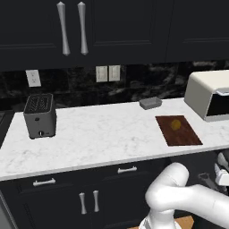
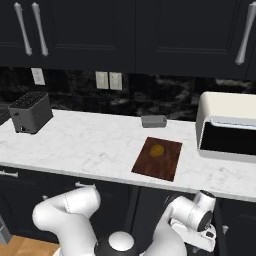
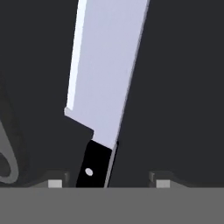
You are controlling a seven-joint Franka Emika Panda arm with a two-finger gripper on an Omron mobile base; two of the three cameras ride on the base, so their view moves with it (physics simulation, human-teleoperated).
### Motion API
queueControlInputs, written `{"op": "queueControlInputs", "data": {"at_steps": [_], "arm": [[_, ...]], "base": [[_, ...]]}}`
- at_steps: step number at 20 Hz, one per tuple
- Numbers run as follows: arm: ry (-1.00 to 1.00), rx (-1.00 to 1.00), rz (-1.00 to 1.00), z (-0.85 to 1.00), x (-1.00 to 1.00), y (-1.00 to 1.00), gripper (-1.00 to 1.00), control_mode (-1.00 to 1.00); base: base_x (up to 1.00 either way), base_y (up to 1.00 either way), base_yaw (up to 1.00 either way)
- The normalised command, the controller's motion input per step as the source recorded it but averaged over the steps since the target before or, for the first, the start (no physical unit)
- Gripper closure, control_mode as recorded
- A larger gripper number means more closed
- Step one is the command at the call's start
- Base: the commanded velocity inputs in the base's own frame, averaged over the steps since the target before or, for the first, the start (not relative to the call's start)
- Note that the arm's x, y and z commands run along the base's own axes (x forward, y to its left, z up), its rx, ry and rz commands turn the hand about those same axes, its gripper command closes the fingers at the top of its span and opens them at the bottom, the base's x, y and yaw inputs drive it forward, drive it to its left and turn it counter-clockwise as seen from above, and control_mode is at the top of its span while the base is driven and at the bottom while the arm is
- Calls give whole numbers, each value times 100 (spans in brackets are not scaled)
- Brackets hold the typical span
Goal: Place the appropriate cutting tool for cutting the avocado skin on the cutting board.
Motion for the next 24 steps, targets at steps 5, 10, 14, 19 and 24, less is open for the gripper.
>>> {"op": "queueControlInputs", "data": {"at_steps": [5, 10, 14, 19, 24], "arm": [[0, 0, 0, -20, -12, 42, 100, -100], [0, 0, -1, 48, -35, 20, 100, -100], [0, 0, -7, 100, -72, 0, 100, -100], [1, 0, -9, 100, -89, 0, 100, -100], [1, 0, -4, 100, -75, 0, 100, -100]], "base": [[0, 0, 0], [0, 0, 0], [0, 0, 0], [0, 0, 0], [0, 0, 0]]}}
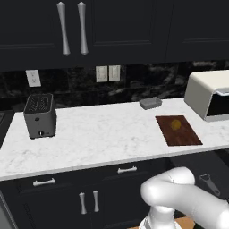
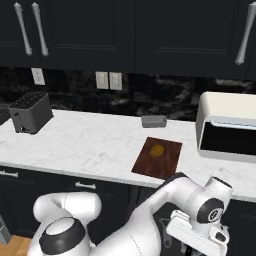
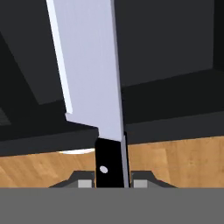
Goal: Place the appropriate cutting tool for cutting the avocado skin on the cutting board.
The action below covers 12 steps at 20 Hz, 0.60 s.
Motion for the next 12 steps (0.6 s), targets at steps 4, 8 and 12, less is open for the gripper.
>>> {"op": "queueControlInputs", "data": {"at_steps": [4, 8, 12], "arm": [[3, -5, -3, 100, -35, 0, 100, -100], [2, -9, 0, 100, 11, 0, 100, -100], [0, -6, 0, 85, 62, 2, 100, -100]], "base": [[0, 0, 0], [0, 0, 0], [0, 0, 0]]}}
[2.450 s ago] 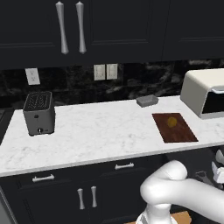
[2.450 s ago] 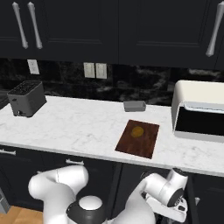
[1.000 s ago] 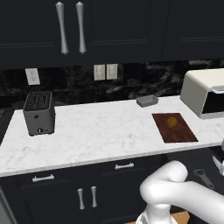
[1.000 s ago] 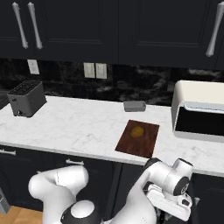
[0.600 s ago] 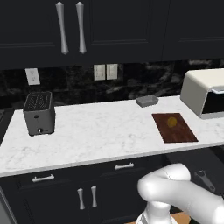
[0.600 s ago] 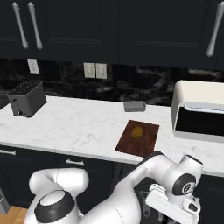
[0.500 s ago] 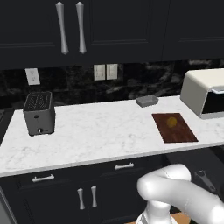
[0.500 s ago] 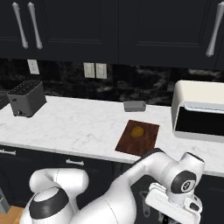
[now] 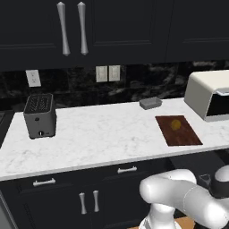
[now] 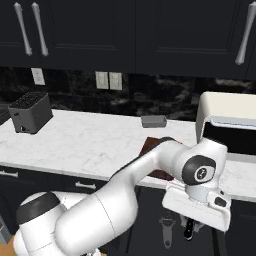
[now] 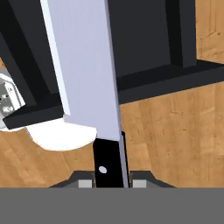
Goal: Place the appropriate cutting tool for cutting the avocado skin on the cutting board.
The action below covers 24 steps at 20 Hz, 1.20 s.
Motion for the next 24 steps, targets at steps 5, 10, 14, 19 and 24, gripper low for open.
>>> {"op": "queueControlInputs", "data": {"at_steps": [5, 10, 14, 19, 24], "arm": [[0, 0, 1, 16, 91, 19, 100, -100], [0, 0, 4, -3, 100, 22, 100, -100], [0, 0, 4, -23, 100, 21, 100, -100], [-7, 0, 3, -46, 85, 15, 100, -100], [-20, 2, 0, -41, 66, 1, 100, -100]], "base": [[0, 0, 0], [0, 0, 0], [0, 0, 0], [0, 0, 0], [0, 0, 0]]}}
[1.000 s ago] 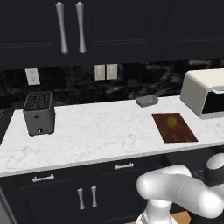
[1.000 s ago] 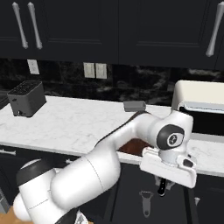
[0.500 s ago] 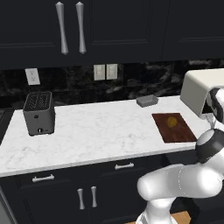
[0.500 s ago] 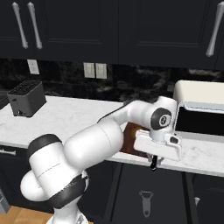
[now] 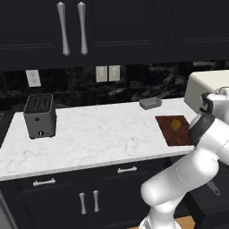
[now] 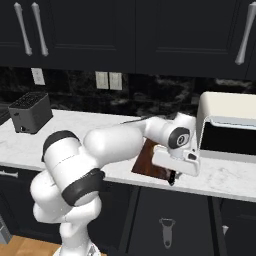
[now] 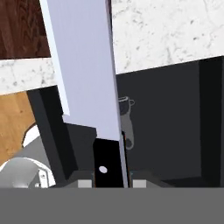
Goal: Place the appropriate cutting tool for cutting the avocado skin on the cutting board.
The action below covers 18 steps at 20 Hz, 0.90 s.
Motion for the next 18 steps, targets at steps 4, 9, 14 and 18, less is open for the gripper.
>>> {"op": "queueControlInputs", "data": {"at_steps": [4, 9, 14, 18], "arm": [[-11, 1, 0, -26, 91, 9, 100, -100], [0, 0, 0, -25, 85, 13, 100, -100], [0, 4, 0, -38, 70, 1, 100, -100], [0, 7, 0, -37, 67, 0, 100, -100]], "base": [[0, 0, 0], [0, 0, 0], [0, 0, 0], [0, 0, 0]]}}
